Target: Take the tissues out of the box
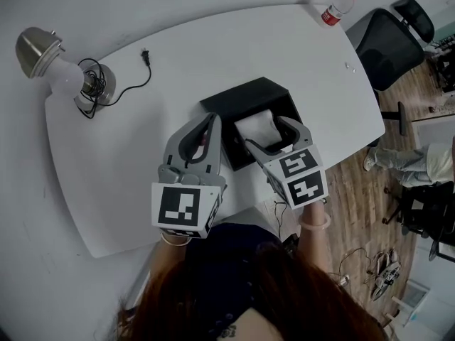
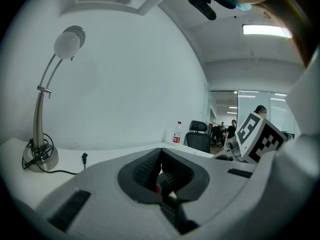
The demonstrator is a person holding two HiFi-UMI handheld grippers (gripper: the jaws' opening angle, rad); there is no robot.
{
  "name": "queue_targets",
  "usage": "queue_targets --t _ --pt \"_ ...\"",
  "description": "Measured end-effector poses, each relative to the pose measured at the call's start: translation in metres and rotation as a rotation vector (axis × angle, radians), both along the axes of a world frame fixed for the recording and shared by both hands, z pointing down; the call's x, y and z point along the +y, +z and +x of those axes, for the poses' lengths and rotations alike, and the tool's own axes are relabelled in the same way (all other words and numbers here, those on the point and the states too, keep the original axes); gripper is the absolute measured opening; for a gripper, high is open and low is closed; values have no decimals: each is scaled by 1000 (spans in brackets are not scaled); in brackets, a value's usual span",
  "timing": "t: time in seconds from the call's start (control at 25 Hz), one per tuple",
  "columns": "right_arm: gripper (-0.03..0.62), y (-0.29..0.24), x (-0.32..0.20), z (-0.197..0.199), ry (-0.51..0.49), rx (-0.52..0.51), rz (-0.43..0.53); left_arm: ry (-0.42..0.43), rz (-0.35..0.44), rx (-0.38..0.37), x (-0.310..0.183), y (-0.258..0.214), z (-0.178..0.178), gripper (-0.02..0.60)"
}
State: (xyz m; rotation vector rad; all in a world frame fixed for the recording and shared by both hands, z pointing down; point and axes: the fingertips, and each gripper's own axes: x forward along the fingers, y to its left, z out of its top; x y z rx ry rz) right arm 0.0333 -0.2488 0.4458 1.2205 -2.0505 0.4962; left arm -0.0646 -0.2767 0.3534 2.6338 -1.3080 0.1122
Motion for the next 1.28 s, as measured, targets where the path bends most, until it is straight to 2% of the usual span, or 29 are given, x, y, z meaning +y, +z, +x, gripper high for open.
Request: queue_targets --t 0.76,1.28 --pt "344 34 8 1 -33 116 -256 51 -64 38 -13 17 11 21" --pt "345 45 10 4 -9 183 -370 92 -67 54 -21 18 15 21"
